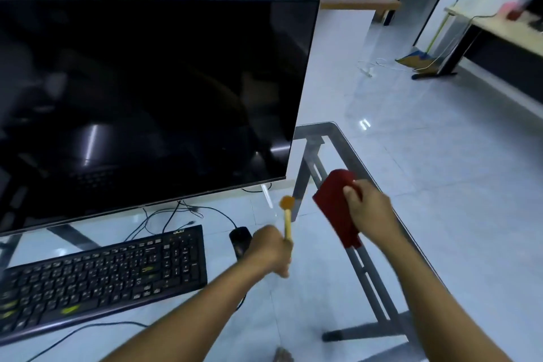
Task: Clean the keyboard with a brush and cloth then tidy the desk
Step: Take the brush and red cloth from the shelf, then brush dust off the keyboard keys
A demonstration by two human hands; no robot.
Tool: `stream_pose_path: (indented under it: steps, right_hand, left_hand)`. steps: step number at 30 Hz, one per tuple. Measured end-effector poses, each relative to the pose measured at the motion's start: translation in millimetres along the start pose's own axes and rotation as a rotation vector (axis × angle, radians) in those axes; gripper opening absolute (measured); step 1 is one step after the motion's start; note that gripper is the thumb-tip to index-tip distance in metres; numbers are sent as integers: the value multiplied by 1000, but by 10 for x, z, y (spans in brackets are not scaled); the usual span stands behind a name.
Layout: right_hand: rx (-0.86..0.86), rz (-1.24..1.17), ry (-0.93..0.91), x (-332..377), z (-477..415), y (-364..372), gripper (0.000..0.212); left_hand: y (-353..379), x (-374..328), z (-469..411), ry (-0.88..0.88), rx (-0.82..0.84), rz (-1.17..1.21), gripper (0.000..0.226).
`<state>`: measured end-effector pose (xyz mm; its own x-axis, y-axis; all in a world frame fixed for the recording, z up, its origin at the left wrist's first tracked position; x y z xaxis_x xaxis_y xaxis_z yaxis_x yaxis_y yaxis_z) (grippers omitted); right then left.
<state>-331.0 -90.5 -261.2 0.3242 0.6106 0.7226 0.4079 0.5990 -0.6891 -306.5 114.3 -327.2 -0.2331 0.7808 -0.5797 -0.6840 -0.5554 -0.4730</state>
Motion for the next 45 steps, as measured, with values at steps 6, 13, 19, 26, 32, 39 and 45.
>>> stream_pose_path:
  steps: [6, 13, 19, 26, 32, 39, 45]
  right_hand:
    - [121, -132, -9, -187, 411, 687, 17]
    - [161, 30, 219, -1051, 554, 1075, 30]
    - [122, 254, 150, -1228, 519, 1074, 26]
    - [74, 298, -178, -705, 485, 1175, 23]
    - [417, 346, -136, -430, 549, 1710, 31]
    - [495, 378, -18, -155, 514, 1870, 21]
    - [476, 124, -90, 925, 658, 2158, 11]
  left_hand:
    - [343, 603, -232, -140, 23, 119, 22]
    - [524, 687, -420, -117, -16, 70, 23]
    - [580, 660, -496, -128, -8, -6, 22]
    - [552, 614, -533, -160, 16, -176, 23]
    - [159, 644, -374, 86, -185, -496, 21]
    - [-577, 1224, -221, 149, -311, -290, 27]
    - [-1251, 1938, 63, 194, -453, -90, 22]
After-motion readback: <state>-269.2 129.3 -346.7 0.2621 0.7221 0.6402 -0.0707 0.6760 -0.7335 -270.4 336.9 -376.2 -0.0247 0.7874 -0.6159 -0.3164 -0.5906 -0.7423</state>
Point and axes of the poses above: each hand's wrist, its own z-axis away from the middle knuckle, its own y-axis out of the palm, x = y × z, the point moved 5 cm from there along -z, towards the middle knuckle, and after that the axes turned 9 degrees about -z, right-handed, at the moved point
